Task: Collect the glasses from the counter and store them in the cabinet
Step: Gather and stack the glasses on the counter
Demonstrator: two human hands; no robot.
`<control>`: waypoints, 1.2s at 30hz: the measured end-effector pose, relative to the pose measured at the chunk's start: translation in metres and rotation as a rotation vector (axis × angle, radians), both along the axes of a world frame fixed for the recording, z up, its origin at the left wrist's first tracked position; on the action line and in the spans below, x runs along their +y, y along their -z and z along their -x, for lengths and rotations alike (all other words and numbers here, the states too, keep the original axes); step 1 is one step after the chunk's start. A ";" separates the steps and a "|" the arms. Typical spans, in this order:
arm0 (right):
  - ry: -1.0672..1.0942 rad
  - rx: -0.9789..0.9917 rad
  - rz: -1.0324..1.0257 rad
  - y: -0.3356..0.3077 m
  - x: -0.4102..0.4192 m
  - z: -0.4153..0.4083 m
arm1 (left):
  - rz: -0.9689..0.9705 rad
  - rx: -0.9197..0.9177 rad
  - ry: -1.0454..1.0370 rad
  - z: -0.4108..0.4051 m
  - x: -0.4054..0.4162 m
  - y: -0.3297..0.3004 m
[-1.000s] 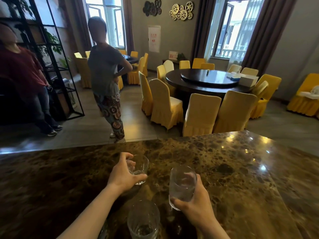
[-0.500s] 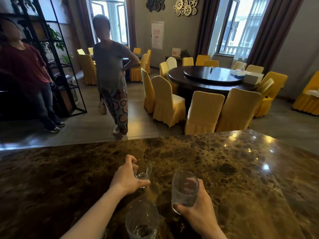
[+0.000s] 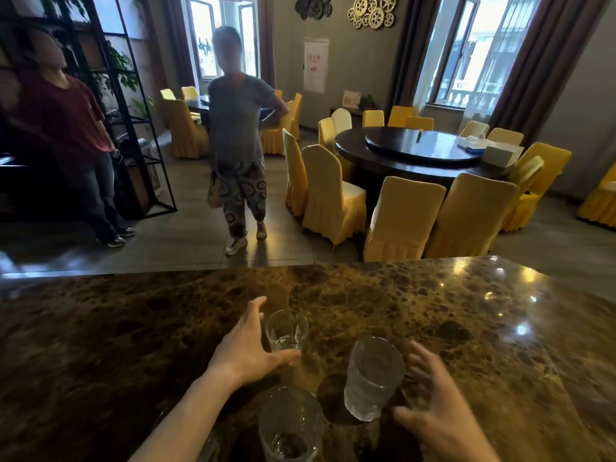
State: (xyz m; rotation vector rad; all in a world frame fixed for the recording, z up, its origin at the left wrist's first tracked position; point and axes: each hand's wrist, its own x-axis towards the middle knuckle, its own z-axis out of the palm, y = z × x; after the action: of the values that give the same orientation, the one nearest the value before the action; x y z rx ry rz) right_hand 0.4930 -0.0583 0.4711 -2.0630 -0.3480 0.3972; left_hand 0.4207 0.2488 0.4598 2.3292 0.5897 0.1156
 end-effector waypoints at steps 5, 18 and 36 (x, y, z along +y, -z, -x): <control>0.045 -0.376 0.019 -0.068 0.017 -0.009 | -0.063 -0.044 -0.055 0.085 0.032 -0.022; -0.602 -0.436 0.678 -0.019 0.192 -0.033 | -0.186 0.196 0.194 0.141 0.026 -0.029; -0.672 -0.498 0.470 -0.026 0.278 0.025 | -0.194 0.267 0.216 0.160 0.026 -0.018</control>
State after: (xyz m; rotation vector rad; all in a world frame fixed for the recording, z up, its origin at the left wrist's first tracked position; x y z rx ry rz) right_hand 0.4679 0.2200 0.4970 -2.4524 -1.3771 0.3758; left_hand 0.2604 0.2751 0.4776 2.6023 0.4677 -0.2528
